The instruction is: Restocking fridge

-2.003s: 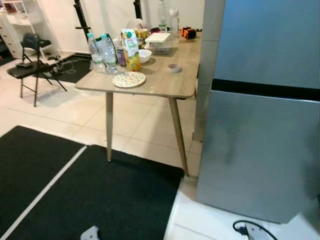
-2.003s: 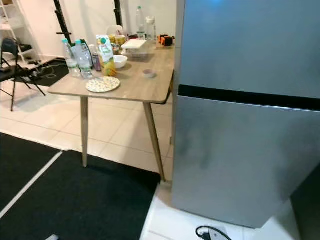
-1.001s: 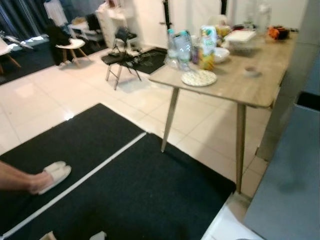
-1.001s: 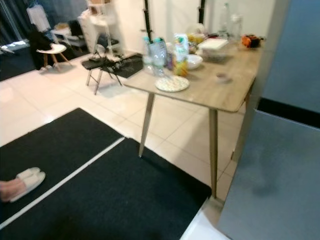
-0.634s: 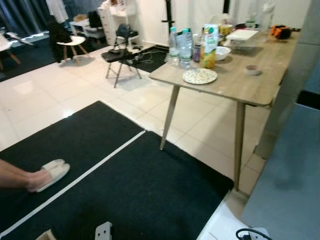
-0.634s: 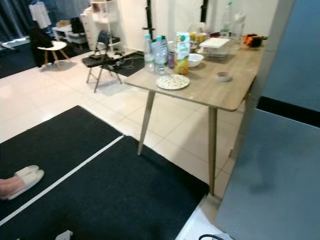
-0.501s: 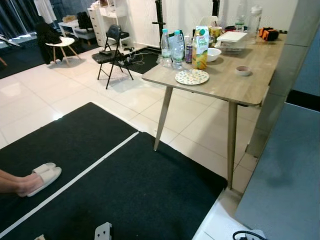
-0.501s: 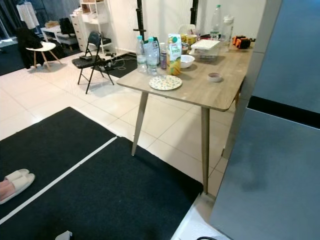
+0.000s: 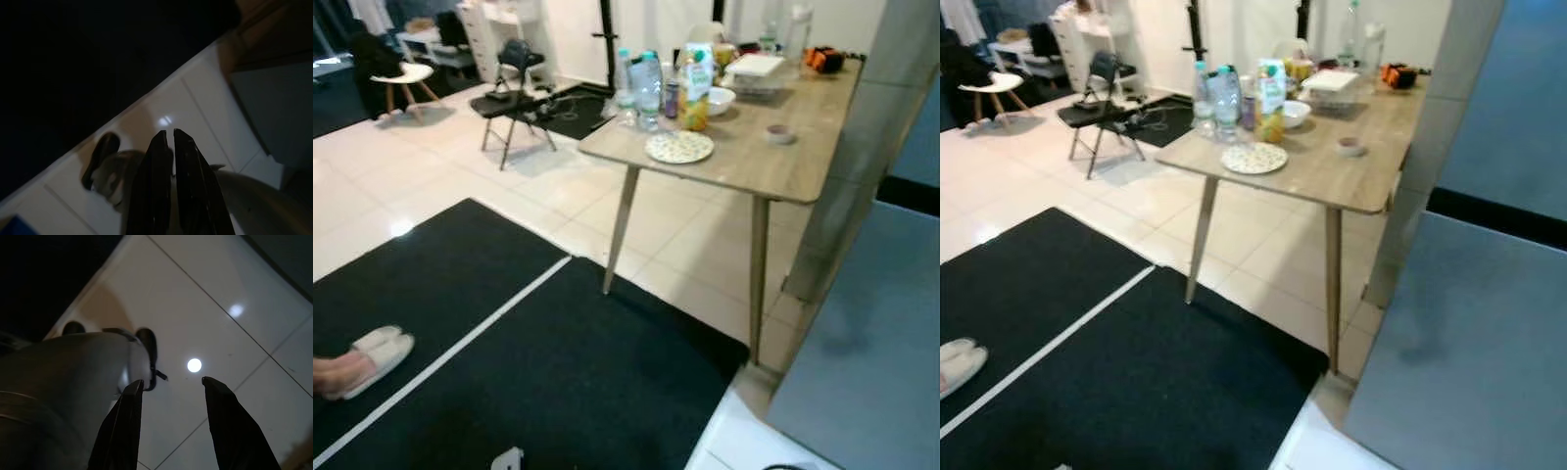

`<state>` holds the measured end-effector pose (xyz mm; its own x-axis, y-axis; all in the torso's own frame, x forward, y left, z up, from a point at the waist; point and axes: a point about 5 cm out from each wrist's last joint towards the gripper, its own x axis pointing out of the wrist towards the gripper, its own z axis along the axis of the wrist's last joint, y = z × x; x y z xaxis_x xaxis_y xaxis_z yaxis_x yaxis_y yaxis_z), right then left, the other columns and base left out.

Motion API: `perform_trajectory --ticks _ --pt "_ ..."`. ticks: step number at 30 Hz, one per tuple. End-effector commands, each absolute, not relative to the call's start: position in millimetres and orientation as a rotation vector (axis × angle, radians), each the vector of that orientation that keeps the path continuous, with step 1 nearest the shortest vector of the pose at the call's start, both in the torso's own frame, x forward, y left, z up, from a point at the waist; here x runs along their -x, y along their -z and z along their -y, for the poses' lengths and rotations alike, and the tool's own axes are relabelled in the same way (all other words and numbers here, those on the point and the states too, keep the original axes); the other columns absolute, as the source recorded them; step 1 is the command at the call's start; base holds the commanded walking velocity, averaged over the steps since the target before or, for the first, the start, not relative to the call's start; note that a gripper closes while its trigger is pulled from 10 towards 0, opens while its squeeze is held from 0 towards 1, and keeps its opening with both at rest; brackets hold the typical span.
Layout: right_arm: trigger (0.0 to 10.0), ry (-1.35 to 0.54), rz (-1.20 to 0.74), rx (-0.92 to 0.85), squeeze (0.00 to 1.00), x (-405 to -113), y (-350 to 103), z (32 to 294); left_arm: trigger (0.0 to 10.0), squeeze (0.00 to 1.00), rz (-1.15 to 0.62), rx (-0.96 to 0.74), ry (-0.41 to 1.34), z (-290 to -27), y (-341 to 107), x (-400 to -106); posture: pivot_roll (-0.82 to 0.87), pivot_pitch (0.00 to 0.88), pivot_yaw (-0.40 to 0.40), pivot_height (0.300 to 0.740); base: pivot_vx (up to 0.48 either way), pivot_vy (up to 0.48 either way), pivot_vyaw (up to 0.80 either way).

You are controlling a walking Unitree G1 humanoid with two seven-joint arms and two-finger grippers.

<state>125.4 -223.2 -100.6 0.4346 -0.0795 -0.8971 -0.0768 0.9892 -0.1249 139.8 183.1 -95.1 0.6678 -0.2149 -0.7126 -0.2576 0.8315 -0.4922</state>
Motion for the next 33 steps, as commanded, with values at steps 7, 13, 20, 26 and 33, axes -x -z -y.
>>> perform_trajectory --ticks 7,13,20,26,33 --pt "10.0 -0.002 -1.122 0.137 0.0 -124.7 101.4 220.1 10.0 0.0 -0.871 0.602 -0.032 -185.6 97.7 -131.1 -0.07 0.0 0.045 0.74 0.301 0.0 0.0" --pt "10.0 -0.009 -1.123 0.128 0.0 -124.8 101.7 218.4 10.0 0.0 -0.877 0.6 -0.029 -185.5 98.1 -129.9 -0.07 0.0 0.046 0.74 0.204 0.0 0.0" --pt "10.0 -0.009 -1.118 0.125 0.0 -127.2 100.6 220.0 10.0 0.0 -0.873 0.595 -0.026 -187.0 97.1 -132.4 -0.07 0.0 0.04 0.74 0.306 0.0 0.0" --pt "10.0 -0.008 -1.114 0.126 0.0 -129.3 99.2 223.3 10.0 0.0 -0.869 0.595 -0.023 -185.9 96.8 -133.8 -0.07 0.0 0.035 0.74 0.201 0.0 0.0" --pt "10.0 0.01 -1.122 0.121 0.0 -130.1 99.3 223.1 10.0 0.0 -0.869 0.598 -0.017 -183.6 96.8 -134.4 -0.07 0.0 0.034 0.74 0.307 0.0 0.0"
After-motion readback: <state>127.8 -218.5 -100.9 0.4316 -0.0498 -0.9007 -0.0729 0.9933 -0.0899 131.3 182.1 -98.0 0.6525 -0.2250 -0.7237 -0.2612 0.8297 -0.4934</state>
